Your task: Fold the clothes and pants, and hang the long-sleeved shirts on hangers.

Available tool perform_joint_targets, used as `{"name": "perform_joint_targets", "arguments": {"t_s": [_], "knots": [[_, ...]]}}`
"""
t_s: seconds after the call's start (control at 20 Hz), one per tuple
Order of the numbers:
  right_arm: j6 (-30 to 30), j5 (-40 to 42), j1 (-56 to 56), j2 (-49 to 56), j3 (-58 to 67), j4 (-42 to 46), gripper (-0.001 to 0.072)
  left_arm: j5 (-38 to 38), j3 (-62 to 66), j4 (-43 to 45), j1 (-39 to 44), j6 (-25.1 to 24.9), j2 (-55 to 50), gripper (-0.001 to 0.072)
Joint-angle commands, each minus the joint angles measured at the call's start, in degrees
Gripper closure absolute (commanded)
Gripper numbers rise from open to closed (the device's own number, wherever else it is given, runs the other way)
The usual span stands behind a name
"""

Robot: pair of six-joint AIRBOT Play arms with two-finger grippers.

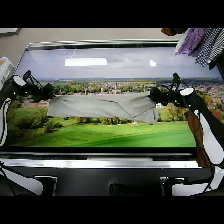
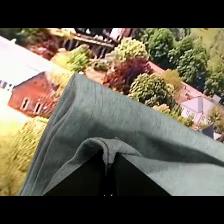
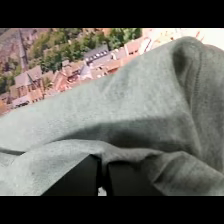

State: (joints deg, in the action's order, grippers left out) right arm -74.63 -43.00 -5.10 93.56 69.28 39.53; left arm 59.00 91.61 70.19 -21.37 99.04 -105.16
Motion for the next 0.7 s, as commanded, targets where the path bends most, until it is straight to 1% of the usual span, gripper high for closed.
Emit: {"name": "perform_joint_targets", "arguments": {"t_s": [0.0,0.05,0.1,0.15,0.25,0.3,0.35,0.4,0.45,0.55,0.6,0.65], "knots": [[-1.49,-2.05,-0.28,1.4,0.9,0.35,0.0457,-0.04,1.77,0.22,0.85,-0.02,-2.38,0.0516],[-1.7,-6.25,-1.7,1.07,2.36,0.44,0.0377,0.28,2.19,0.68,0.7,0.0,-1.84,0.0326],[-1.84,-10.51,-3.52,0.61,4.17,1.33,0.0329,1.05,2.78,1.36,0.46,-0.02,-1.03,0.0262],[-3.39,-14.25,-5.66,0.15,6.08,3.63,0.0326,2.05,3.39,2.67,0.35,-0.02,0.17,0.026],[-7.85,-19.21,-10.56,-0.15,9.25,9.68,0.0196,4.42,4.2,7.32,0.5,0.0,3.06,0.0259],[-8.15,-20.44,-12.98,-0.04,9.6,10.32,0.0166,5.22,4.2,8.61,0.52,0.0,4.59,0.0259],[-7.82,-21.49,-14.78,0.39,9.57,10.23,0.0162,6.23,4.2,9.2,0.5,0.0,5.75,0.0259],[-6.51,-23.06,-16.11,1.36,9.57,10.1,0.0154,7.32,4.2,9.22,0.5,0.0,6.71,0.0259],[-4.63,-24.79,-16.83,2.67,9.57,9.44,0.0103,8.22,4.2,9.22,0.5,0.0,7.32,0.0259],[0.81,-28.0,-17.0,5.4,9.57,6.4,0.0085,9.44,4.2,9.2,0.66,0.0,8.0,0.0259],[3.19,-29.14,-17.0,6.88,9.57,3.8,0.006,9.77,4.2,9.2,0.76,0.0,8.07,0.0259],[4.66,-29.57,-17.0,8.13,9.57,1.81,0.0061,10.05,4.2,9.2,0.92,0.0,8.07,0.0259]]}}
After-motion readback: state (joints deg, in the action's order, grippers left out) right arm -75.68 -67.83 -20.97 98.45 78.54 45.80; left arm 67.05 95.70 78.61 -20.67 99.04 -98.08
